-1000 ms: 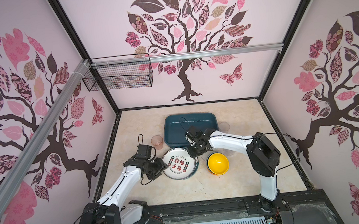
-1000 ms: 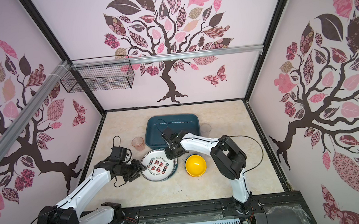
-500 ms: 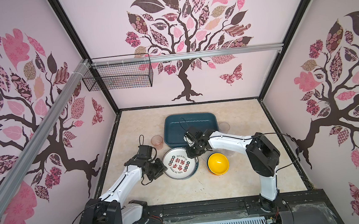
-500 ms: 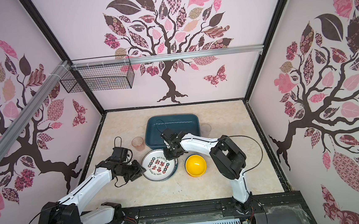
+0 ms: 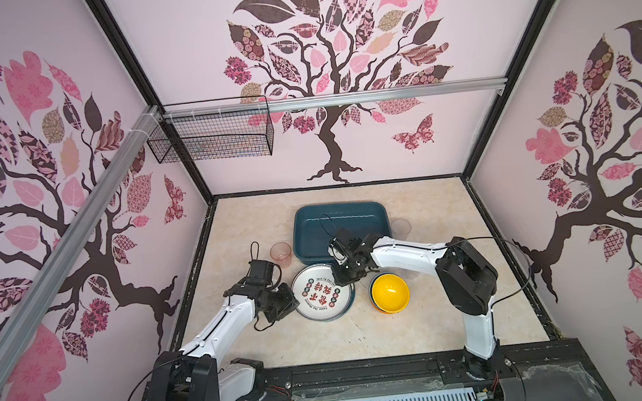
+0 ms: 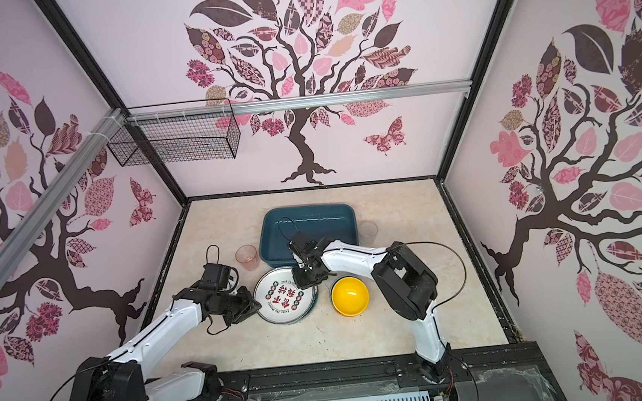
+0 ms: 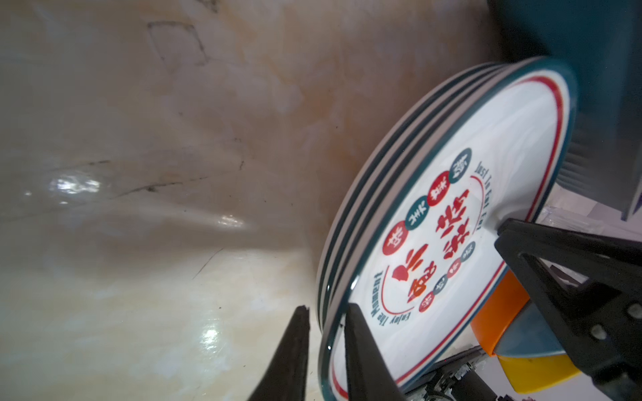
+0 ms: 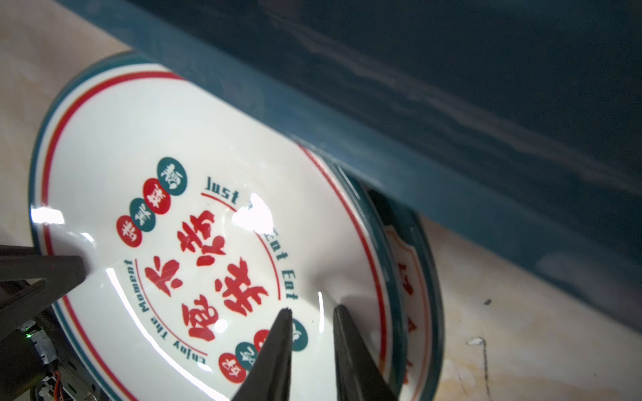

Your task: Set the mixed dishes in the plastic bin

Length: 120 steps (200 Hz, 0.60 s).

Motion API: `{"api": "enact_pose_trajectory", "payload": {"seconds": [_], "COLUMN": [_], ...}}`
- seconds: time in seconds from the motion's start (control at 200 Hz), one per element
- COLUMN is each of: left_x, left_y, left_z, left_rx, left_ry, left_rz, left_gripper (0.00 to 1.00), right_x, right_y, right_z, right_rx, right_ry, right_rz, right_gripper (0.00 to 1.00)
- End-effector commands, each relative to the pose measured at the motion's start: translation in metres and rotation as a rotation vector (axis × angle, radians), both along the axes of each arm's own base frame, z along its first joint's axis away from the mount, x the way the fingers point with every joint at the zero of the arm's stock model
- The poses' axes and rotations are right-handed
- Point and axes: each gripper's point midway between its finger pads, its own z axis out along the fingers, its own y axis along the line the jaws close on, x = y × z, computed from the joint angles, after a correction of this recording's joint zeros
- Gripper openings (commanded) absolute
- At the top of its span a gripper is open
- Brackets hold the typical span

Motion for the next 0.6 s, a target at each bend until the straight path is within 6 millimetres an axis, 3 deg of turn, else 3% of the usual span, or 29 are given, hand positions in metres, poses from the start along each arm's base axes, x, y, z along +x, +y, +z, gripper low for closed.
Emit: {"api": "enact_pose_trajectory", "payload": {"seconds": [0.0,0.19,0.595], "left_x": [-0.01,-0.011,-0.012], "left_y": [0.008,0.008,0.008], "left_z": [-0.011,-0.012,-0.012], "left_rx": [0.044,0.052,0.058], "left_ry": [0.041,0.05,0.052], "left_rz": [0.007,0.005,0.0], "left_gripper": [0.18,0.14,0.11], "right_x": [0.0,0.011,0.021], "right_y": [-0.002,-0.007,-0.02], "right_z": [0.001,0.026,0.037], "right_rx": [-0.018,-0.03,-0.065], "right_ry": [-0.006,-0.085,-0.152], "right_rz": [0.002,-0.027,-0.077], "right_gripper": [0.27,0.32,0.39]}}
